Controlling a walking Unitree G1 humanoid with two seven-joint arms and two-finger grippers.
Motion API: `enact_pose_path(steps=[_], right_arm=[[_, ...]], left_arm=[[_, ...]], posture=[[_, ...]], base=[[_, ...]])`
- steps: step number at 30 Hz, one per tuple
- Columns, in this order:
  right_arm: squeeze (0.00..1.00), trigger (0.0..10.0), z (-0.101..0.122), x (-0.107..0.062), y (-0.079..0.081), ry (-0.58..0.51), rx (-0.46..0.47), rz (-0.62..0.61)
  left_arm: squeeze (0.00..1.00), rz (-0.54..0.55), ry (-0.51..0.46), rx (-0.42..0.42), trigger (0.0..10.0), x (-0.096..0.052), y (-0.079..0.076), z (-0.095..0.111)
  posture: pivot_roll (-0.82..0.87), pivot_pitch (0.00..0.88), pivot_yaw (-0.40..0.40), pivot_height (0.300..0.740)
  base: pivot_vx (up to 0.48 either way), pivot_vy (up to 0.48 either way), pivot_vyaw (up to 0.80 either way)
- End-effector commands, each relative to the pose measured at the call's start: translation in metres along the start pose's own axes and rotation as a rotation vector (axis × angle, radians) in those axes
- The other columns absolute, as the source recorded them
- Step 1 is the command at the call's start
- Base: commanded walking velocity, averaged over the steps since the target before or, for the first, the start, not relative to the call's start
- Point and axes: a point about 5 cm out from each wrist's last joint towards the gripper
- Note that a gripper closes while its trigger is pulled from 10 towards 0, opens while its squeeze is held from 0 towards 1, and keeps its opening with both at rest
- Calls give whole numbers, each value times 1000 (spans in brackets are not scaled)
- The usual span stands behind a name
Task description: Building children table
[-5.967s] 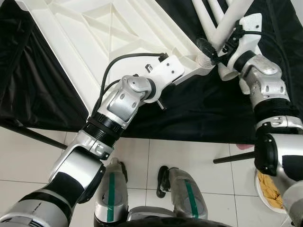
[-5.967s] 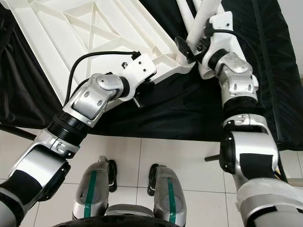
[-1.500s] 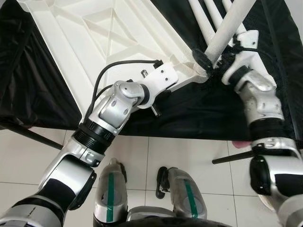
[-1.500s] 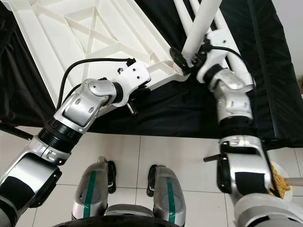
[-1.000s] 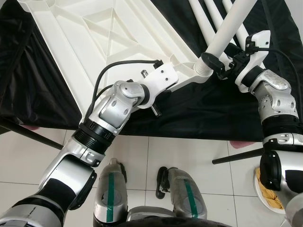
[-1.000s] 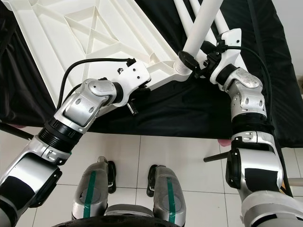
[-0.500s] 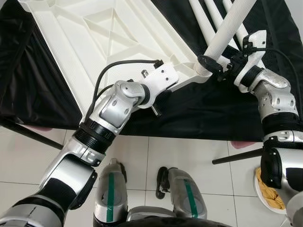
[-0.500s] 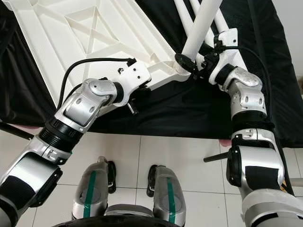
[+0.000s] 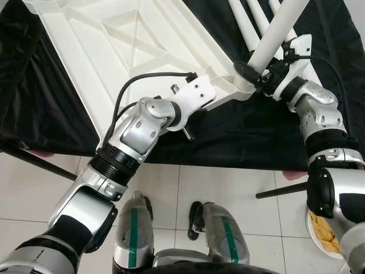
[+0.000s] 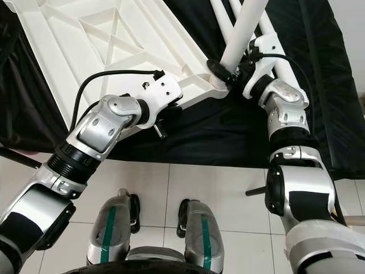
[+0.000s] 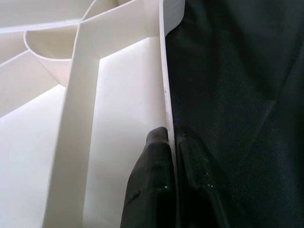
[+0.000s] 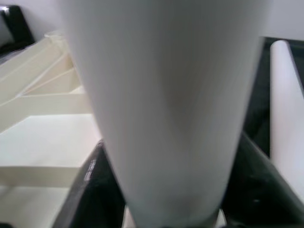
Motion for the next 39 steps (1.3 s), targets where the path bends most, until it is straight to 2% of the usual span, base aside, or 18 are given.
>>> enact_pose_path(steps=[1,8,9,10,11,17,25,27,29,30,32,36,39], right_arm=[[0,0,-3,-1,0,4,19,-15],[0,0,-8,-1,3,17,22,-4],[0,3529,-9,-2,3,21,20,-3],[0,3529,-9,-2,3,21,20,-3],[0,10000,-10,-2,4,29,23,-9],[0,10000,-10,0,7,19,34,-46],[0,10000,-2,5,8,8,16,-221],[0,10000,3,9,14,-20,25,-286],[0,10000,5,12,19,-33,54,-368],[0,10000,5,12,19,-33,54,-368],[0,10000,7,17,26,-39,111,-462],[0,10000,8,17,27,-39,122,-474],[0,10000,6,19,36,0,175,-651]], left_arm=[[0,6,-2,31,10000,0,-2,3],[0,6,-5,31,10000,0,-1,4],[0,7,-5,31,10000,-1,-1,4],[0,7,-5,31,10000,-1,-1,4],[0,8,-5,31,10000,-1,-1,4],[0,15,-7,24,10000,-1,1,4],[0,16,-12,22,10000,-2,0,5],[0,16,-13,21,10000,-2,-1,5],[0,15,-14,20,10000,-2,-1,5],[0,15,-14,20,10000,-2,-1,5],[0,15,-14,19,10000,-2,-2,5],[0,15,-14,19,10000,-2,-2,5],[0,16,-14,20,10000,-3,-1,5]], posture=[[68,25,-25,740],[67,29,-25,740],[67,33,-27,740],[67,33,-27,740],[66,36,-29,740],[62,43,-31,740],[57,52,-37,740],[56,56,-38,740],[54,57,-38,740],[54,57,-38,740],[57,55,-40,740],[57,55,-40,740],[65,53,-43,740]], base=[[0,0,0],[0,0,0],[0,0,0],[0,0,0],[0,0,0],[0,0,0],[0,0,0],[0,0,0],[0,0,0],[0,0,0],[0,0,0],[0,0,0],[0,0,0]])
Point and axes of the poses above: a point about 5 cm out from each wrist's last joint towards the gripper, its own x axis pointing out of the wrist towards the gripper, its own z axis along the axis of the wrist's last joint, y = z × x, and after that the axes turned 11 degrees about -x, right-handed
